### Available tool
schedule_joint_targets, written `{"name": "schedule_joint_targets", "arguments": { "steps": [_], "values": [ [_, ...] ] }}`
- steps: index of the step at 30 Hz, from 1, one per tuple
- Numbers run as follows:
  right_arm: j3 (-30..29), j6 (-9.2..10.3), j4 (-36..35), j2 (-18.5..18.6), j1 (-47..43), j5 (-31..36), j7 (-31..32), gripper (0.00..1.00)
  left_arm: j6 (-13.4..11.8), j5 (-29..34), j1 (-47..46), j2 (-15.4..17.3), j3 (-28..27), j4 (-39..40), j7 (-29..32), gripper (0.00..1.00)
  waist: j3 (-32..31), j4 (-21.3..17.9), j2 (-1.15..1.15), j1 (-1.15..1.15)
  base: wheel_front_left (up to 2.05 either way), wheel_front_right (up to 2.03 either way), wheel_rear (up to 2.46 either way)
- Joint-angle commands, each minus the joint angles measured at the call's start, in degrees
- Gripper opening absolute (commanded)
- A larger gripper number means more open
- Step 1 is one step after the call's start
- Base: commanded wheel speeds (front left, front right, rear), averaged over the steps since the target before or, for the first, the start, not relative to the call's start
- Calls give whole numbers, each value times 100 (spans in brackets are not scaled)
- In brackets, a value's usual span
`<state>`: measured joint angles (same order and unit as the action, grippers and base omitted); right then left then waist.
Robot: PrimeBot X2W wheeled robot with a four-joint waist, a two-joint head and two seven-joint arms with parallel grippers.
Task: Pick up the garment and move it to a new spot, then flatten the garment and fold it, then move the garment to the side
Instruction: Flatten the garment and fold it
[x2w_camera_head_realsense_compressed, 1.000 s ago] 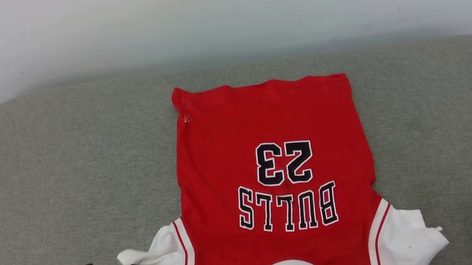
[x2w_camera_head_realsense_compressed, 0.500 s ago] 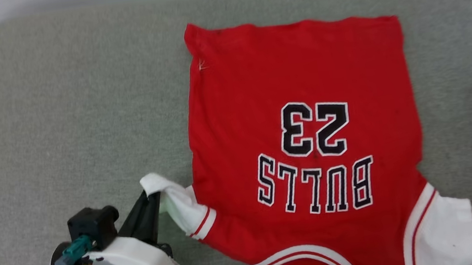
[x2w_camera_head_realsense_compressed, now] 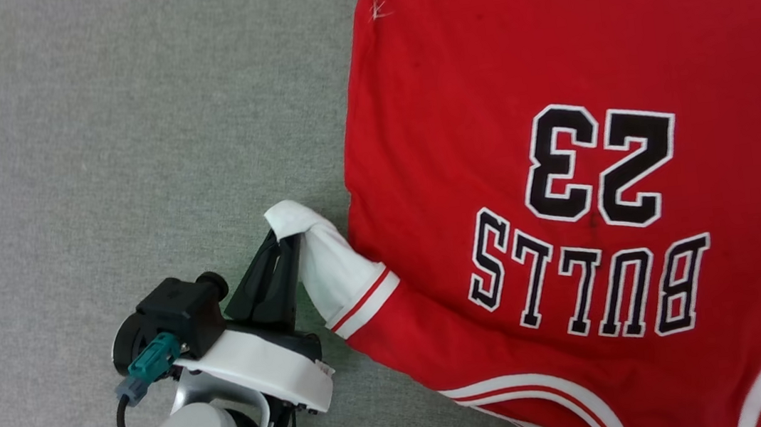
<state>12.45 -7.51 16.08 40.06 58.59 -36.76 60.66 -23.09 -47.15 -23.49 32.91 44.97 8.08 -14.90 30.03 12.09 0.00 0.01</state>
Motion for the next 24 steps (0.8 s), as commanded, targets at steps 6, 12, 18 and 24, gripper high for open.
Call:
{"name": "schedule_joint_targets", "arguments": {
  "steps": [6,12,18,24],
  "values": [
    [219,4,665,-182,445,345,-6,100,127,172,-234,-240,-54,-62,-33,0,590,384,0,-1,0,0,0],
    [654,4,1134,-208,-79,344,35,100,230,276,-226,-390,-143,-176,-33,0,667,428,0,-1,0,0,0],
    [613,4,1220,-99,-73,217,-453,0,319,343,-150,-440,-257,-270,-30,0,562,372,0,-1,0,0,0],
    [754,4,999,27,90,99,-1084,0,338,366,5,-428,-370,-378,-30,0,217,217,0,-1,0,0,0]
  ]
}}
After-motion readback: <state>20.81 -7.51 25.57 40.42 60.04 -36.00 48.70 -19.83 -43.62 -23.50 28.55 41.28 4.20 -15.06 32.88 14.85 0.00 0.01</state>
